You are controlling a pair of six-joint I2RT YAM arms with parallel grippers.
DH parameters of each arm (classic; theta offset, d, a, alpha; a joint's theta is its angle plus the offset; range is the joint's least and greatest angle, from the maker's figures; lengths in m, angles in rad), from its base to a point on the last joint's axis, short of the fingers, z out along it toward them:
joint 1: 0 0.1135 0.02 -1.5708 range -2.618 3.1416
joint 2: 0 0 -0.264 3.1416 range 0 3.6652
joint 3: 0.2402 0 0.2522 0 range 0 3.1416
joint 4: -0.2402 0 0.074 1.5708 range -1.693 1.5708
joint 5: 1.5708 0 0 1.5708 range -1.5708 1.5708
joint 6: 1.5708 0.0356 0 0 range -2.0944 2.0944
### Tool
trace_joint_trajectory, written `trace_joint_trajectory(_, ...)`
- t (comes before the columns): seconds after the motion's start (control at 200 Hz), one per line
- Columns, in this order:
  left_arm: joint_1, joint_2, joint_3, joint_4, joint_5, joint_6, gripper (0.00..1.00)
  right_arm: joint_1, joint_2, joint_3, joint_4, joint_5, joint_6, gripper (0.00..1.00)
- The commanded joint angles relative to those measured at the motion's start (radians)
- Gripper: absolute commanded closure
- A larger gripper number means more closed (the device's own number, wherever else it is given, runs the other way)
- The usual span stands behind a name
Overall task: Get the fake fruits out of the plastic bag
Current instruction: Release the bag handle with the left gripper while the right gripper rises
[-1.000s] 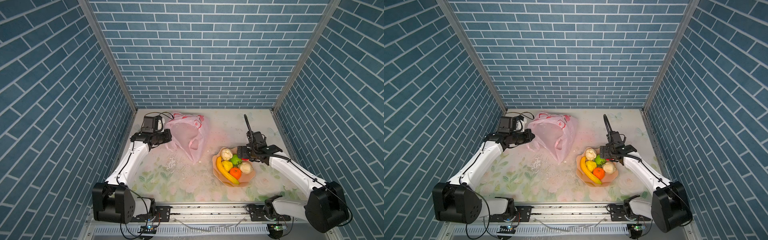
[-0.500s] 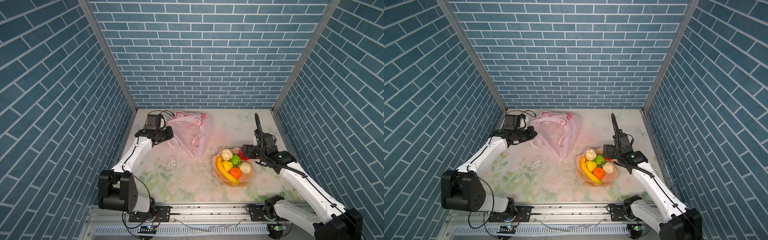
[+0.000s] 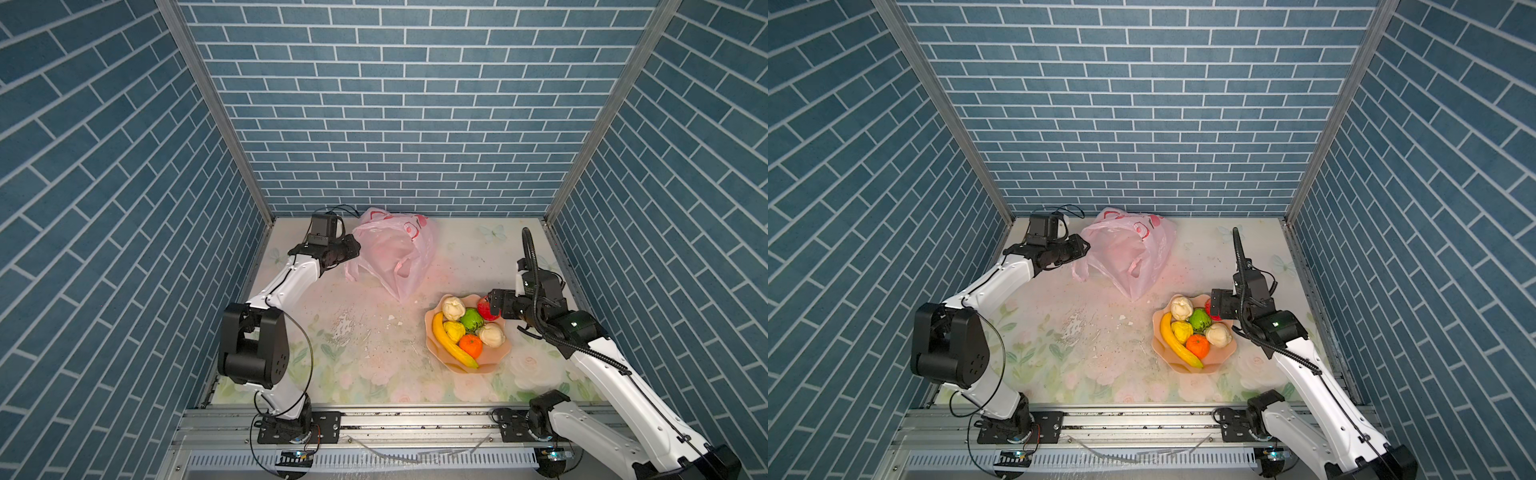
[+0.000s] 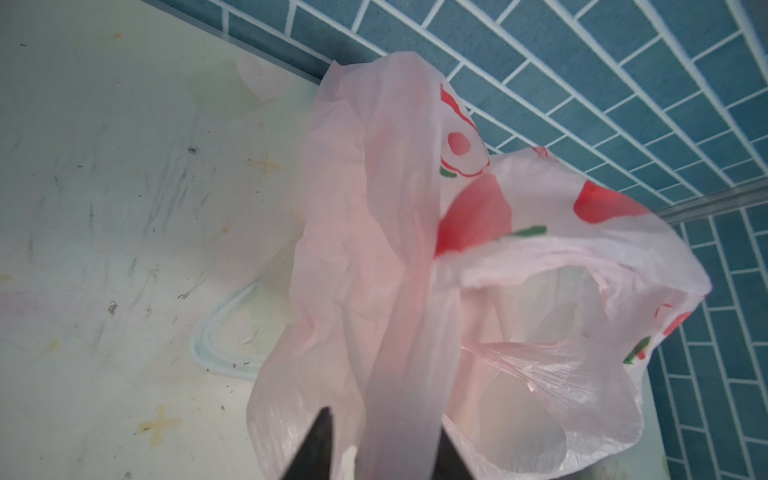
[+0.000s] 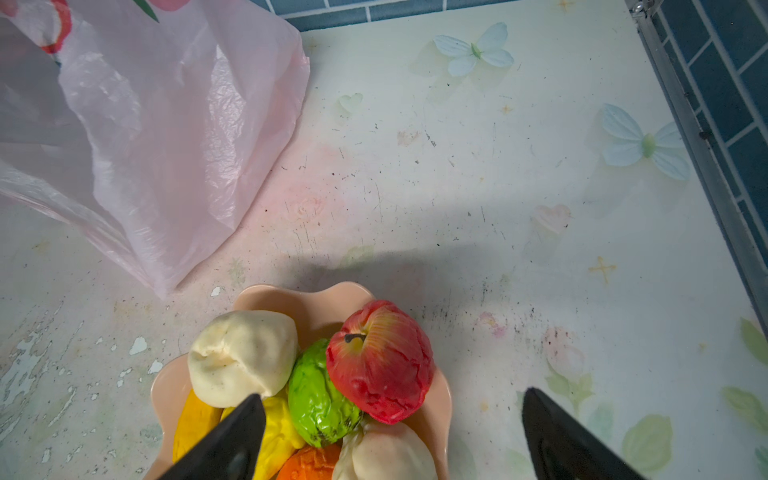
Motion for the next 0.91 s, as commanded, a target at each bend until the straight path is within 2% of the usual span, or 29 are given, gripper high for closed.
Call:
trace_joint_trajectory(0.0,-0.002,-0.011,0.029,-0.008,-0.032,0.022,0.4,-0.004,-0.019,-0.027,-0.005,0.027,-0.003,0.03)
trace_joint_trajectory(0.085,-0.003,-0.044,0.019,-0.027,-0.053,0.037,0.26,-0.004,-0.025,-0.031,0.001,0.023,-0.003,0.03)
trace_joint_trajectory(0.25,-0.001,-0.141,0.0,-0.073,-0.102,0.082,0.15,-0.004,-0.035,-0.037,0.024,0.017,-0.009,0.03)
trace_joint_trajectory(0.275,0.0,-0.158,-0.002,-0.082,-0.109,0.089,0.1,-0.004,-0.037,-0.039,0.027,0.016,-0.009,0.03)
trace_joint_trajectory(0.34,0.002,-0.209,-0.012,-0.105,-0.132,0.11,0.09,-0.004,-0.041,-0.043,0.039,0.015,-0.012,0.03)
trace_joint_trajectory(0.37,0.003,-0.235,-0.017,-0.117,-0.145,0.12,0.01,-0.004,-0.043,-0.047,0.046,0.016,-0.013,0.03)
trace_joint_trajectory(0.555,0.01,-0.404,-0.06,-0.202,-0.249,0.139,0.01,-0.004,-0.09,-0.087,0.096,0.063,-0.009,0.01)
trace_joint_trajectory(0.9,0.011,-0.669,-0.299,-0.221,-0.418,0.103,0.01,-0.021,-0.165,-0.175,0.167,0.304,0.018,0.01)
